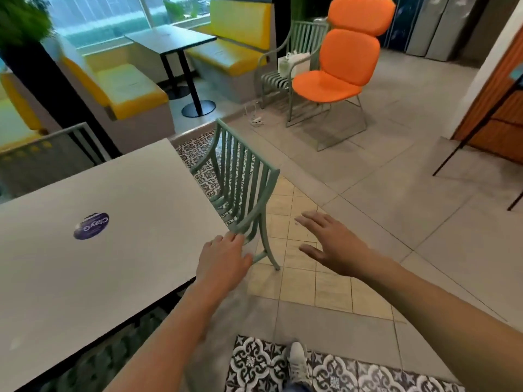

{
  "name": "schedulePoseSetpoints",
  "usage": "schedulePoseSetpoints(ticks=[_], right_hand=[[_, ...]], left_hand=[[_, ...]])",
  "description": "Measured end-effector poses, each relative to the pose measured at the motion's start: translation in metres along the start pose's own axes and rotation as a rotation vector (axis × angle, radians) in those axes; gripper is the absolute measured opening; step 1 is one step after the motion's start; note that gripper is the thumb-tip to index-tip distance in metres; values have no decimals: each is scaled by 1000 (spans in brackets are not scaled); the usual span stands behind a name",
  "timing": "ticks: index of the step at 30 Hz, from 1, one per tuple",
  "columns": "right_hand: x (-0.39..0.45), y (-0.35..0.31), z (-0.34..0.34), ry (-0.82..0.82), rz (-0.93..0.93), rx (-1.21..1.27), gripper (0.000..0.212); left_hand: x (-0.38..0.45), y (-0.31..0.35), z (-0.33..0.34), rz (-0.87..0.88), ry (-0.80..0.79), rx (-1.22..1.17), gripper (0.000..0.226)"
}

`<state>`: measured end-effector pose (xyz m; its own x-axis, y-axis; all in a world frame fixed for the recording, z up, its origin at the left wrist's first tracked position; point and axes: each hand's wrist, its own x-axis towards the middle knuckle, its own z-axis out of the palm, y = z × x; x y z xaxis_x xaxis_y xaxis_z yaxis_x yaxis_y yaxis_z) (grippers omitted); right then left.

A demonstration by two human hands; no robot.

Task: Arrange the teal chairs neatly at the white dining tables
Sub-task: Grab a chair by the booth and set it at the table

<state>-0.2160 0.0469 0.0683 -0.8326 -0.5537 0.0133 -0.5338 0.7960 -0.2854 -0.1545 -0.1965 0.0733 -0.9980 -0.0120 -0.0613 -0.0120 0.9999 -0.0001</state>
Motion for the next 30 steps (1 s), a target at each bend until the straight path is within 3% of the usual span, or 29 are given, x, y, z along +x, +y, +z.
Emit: schedulePoseSetpoints(ticks=[15,23,30], right_hand=[[274,165,-53,-79,-123,-24,62],[446,241,-49,-147,-406,-36,63],[582,228,-28,-286,-749,-21,64]], left_hand=[[306,11,-12,-114,-23,-35,41],[443,10,8,-356,-17,-7,37],[507,-13,26,-638,-24,-139,40]])
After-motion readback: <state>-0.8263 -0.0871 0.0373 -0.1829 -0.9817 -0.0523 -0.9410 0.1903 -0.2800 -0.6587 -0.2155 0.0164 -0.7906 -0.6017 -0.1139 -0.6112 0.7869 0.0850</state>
